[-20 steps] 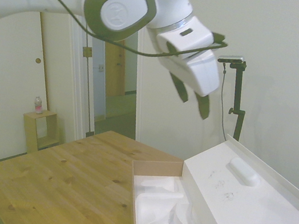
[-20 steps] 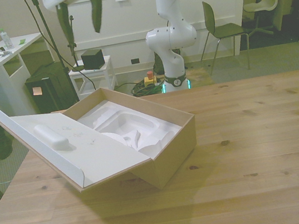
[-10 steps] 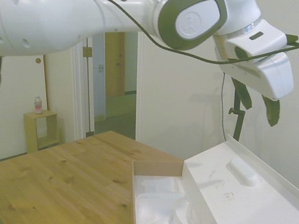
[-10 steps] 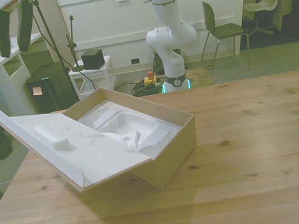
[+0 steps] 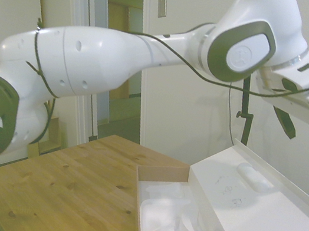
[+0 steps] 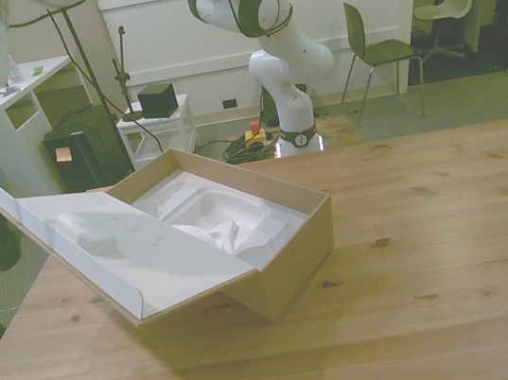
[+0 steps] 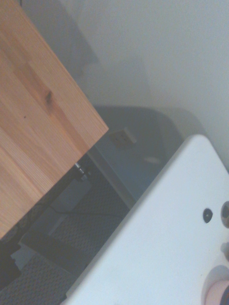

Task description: Close the box

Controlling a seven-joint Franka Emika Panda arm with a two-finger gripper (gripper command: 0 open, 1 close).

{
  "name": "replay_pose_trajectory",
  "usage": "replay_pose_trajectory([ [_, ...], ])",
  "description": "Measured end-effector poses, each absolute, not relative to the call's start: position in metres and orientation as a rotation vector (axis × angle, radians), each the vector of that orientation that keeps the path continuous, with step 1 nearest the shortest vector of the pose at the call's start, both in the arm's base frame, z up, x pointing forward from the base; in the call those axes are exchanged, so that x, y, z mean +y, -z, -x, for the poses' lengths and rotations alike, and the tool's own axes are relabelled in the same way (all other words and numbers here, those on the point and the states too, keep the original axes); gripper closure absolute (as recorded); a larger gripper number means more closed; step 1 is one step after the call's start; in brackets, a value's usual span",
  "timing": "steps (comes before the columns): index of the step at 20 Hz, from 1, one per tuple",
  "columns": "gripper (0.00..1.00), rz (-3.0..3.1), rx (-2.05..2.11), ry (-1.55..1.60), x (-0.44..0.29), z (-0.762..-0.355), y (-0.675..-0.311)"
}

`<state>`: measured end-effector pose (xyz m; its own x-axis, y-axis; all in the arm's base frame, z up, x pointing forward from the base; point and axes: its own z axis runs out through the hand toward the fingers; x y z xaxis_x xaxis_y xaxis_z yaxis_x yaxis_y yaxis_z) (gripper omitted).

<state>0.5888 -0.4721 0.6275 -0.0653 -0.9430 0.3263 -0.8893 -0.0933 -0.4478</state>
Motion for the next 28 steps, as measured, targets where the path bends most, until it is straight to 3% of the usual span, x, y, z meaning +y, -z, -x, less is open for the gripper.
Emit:
replay_pose_trajectory([
  [11,0.0,2.12,2.1,0.808,-0.499,-0.618,-0.55],
  [15,0.0,2.128,2.038,0.604,-0.478,-0.634,-0.525],
  [20,0.0,2.088,1.847,0.4,-0.416,-0.645,-0.563],
  [24,0.0,2.134,1.645,0.219,-0.321,-0.653,-0.607],
  [28,0.0,2.268,1.468,0.003,-0.229,-0.657,-0.602],
])
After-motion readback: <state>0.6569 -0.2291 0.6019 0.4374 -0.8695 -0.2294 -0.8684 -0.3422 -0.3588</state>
